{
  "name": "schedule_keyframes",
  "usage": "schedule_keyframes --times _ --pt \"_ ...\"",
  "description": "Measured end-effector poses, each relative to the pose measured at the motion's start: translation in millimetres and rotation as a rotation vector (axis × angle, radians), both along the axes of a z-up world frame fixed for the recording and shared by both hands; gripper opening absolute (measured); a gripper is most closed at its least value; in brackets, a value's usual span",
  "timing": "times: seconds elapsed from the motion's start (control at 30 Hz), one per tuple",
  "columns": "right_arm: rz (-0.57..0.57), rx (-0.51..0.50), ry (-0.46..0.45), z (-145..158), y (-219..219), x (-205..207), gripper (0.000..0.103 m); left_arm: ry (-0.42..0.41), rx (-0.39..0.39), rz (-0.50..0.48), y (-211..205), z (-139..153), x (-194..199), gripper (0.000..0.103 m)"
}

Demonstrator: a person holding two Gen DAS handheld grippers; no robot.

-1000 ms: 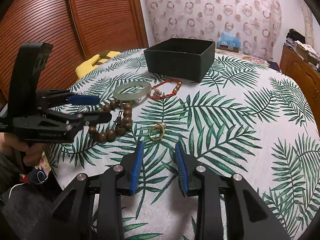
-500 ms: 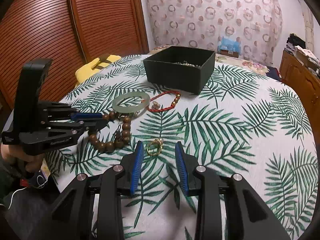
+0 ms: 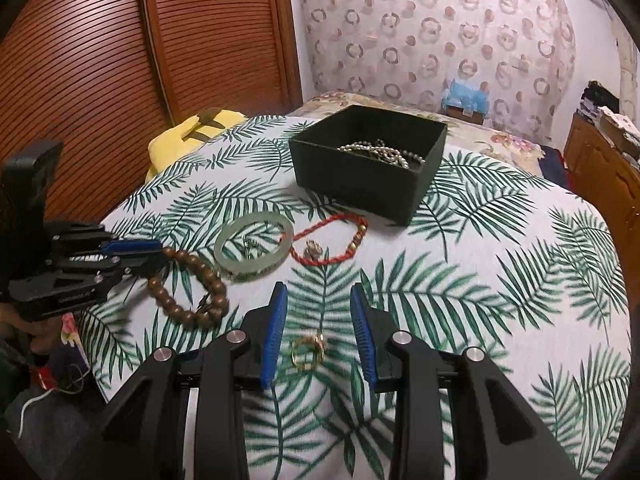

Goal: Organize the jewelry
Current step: 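Lift the bead bracelet with the left tool while the right tool grasps the jade bangle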

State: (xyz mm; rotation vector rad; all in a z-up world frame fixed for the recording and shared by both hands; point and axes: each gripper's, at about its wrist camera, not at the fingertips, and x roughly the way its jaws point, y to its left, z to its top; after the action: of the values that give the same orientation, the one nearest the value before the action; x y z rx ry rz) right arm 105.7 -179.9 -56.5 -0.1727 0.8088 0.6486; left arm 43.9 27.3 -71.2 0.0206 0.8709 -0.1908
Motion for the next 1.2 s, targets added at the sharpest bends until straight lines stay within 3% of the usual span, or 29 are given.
schedule_keyframes --times 0.3,0.4,0.53,0.7,0.77,0.83,1.03,1.2 --pt "0.074 -0.020 0.047 -6 42 42 0.035 -0.003 0.000 0.038 15 -1 2 0.012" --pt "0.108 -0.018 0.095 -13 55 54 0.027 0.001 0.002 0.039 15 -4 2 0.012" --pt "0.128 -0.051 0.104 -18 69 60 0.026 0.011 0.003 0.039 14 -8 2 0.012" --pt "0.148 -0.128 0.098 -24 82 66 0.025 0.013 0.002 0.039 14 -10 3 0.013" --pt "0.155 -0.140 0.092 -25 86 67 0.021 0.012 0.004 0.038 14 -10 3 0.013" --pt "0.164 -0.159 0.082 -24 89 67 0.010 0.013 0.005 0.038 14 -11 3 0.013" --pt "0.168 -0.132 0.073 -18 84 63 0.008 0.011 0.017 0.049 14 -12 11 0.017" --pt "0.161 -0.092 0.008 6 69 50 0.008 0.004 0.051 0.057 15 -9 19 0.028"
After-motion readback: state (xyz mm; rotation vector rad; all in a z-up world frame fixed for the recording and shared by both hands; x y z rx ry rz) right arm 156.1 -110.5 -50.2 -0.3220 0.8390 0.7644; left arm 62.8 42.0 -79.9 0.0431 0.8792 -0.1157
